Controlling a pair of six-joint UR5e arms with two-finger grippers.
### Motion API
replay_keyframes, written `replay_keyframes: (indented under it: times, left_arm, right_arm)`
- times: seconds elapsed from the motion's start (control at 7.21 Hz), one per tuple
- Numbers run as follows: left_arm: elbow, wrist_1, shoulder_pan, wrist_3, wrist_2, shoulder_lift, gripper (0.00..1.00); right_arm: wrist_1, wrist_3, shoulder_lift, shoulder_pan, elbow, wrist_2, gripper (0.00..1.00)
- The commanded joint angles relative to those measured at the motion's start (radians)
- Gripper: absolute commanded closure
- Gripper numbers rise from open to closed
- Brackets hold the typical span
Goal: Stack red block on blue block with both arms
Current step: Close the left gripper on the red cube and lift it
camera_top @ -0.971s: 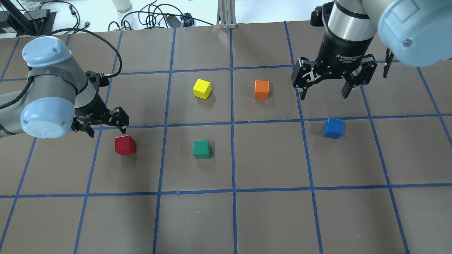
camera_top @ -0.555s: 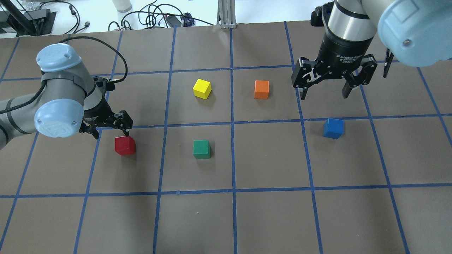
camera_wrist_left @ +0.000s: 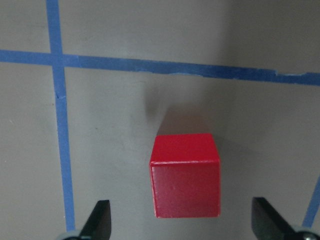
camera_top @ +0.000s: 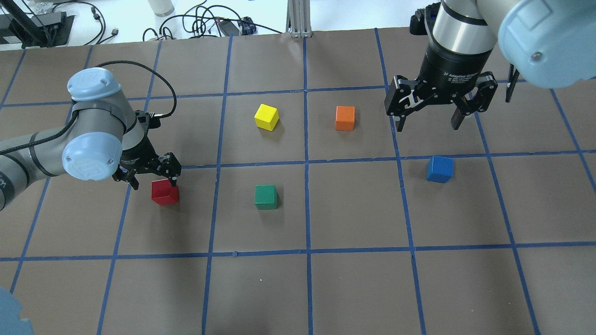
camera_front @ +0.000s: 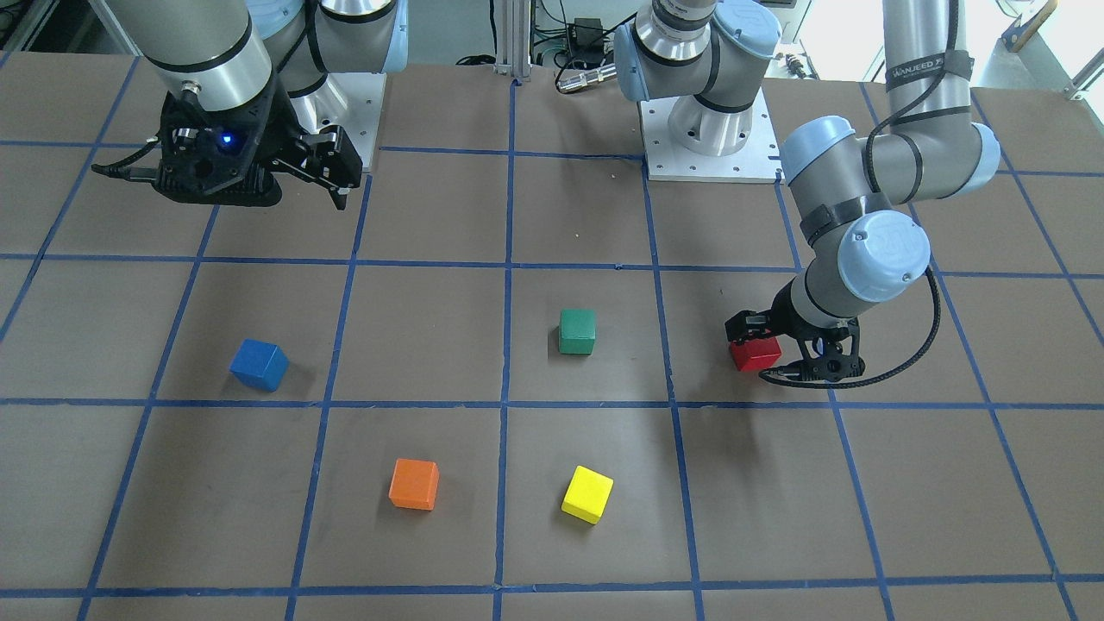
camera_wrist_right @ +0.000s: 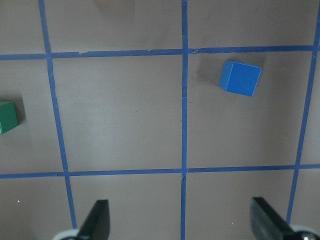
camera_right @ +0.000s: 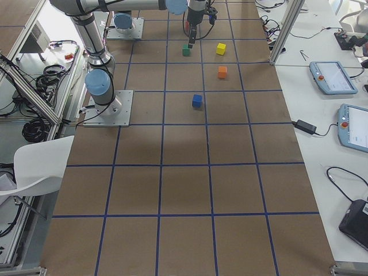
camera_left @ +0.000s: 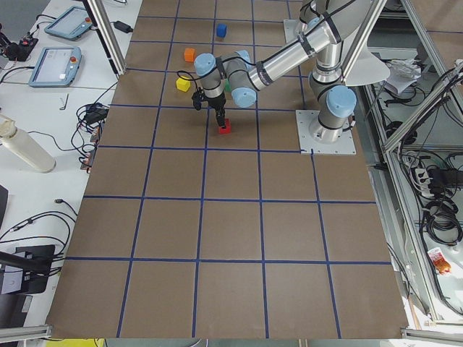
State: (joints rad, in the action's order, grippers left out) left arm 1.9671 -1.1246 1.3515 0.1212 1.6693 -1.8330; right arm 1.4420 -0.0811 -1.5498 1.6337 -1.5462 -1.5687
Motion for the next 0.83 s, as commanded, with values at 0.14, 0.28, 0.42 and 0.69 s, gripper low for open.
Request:
replay_keyframes:
  times: [0.14, 0.28, 0.42, 0.69]
  left_arm:
    - [0.003, 0.0, 0.0, -0.002, 0.003, -0.041, 0.0]
    - [0.001, 0.0, 0.0, -0.005, 0.003, -0.057, 0.11]
    - [0.001, 0.005, 0.0, -0.008, 0.003, -0.065, 0.38]
    - [-0.008, 0.012, 0.0, -0.003, 0.029, -0.066, 1.0]
  right_arm:
    - [0.001, 0.006, 0.002, 0.0, 0.0, 0.001, 0.0]
    - [0.001, 0.007, 0.002, 0.0, -0.002, 0.001, 0.0]
    - [0.003, 0.006, 0.004, 0.0, -0.002, 0.001, 0.0]
    - [0.003, 0.003, 0.002, 0.0, -0.002, 0.001, 0.0]
